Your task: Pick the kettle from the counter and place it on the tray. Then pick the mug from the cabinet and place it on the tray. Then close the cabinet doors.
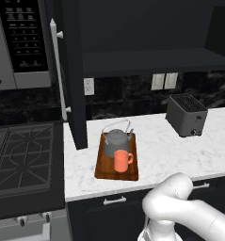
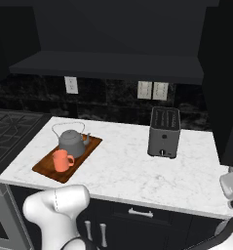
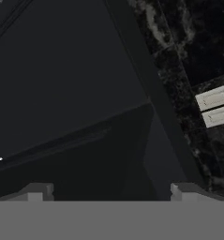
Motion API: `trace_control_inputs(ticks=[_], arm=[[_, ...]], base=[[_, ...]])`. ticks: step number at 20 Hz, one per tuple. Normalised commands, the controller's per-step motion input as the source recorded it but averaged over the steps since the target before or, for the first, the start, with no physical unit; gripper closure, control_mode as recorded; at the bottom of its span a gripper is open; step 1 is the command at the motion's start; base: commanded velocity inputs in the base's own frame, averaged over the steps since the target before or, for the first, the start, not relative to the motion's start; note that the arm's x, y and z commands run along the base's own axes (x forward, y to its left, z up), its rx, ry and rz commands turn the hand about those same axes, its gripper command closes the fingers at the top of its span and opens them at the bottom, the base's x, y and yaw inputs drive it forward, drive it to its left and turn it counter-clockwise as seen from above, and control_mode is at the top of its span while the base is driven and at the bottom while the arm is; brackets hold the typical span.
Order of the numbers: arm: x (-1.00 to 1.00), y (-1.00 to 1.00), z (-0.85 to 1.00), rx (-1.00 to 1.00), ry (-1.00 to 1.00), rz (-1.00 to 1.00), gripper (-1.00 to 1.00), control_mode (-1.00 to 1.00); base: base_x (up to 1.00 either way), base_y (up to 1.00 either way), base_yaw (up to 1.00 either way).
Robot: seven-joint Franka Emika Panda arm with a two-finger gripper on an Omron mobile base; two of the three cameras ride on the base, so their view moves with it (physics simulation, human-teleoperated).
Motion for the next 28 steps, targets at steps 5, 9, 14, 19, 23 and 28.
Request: trace_control_inputs(ticks=[5,9,14,19,23,28], arm=[[0.21,-0.07,0.25,0.04,-0.11,-0.01,-1.0,-1.0],[0.17,-0.07,0.22,0.0,-0.1,0.0,-1.0,-1.0],[0.11,0.0,0.18,-0.09,-0.15,0.0,-1.0,-1.0],[0.07,-0.01,0.2,-0.12,-0.15,0.0,-1.0,-1.0],[0.01,-0.03,0.12,-0.2,-0.15,0.0,-1.0,-1.0],[0.0,-0.09,0.26,-0.14,-0.15,0.0,-1.0,-1.0]], base=[[0.0,0.0,0.0],[0.0,0.0,0.0],[0.0,0.0,0.0],[0.0,0.0,0.0],[0.0,0.0,0.0],[0.0,0.0,0.0]])
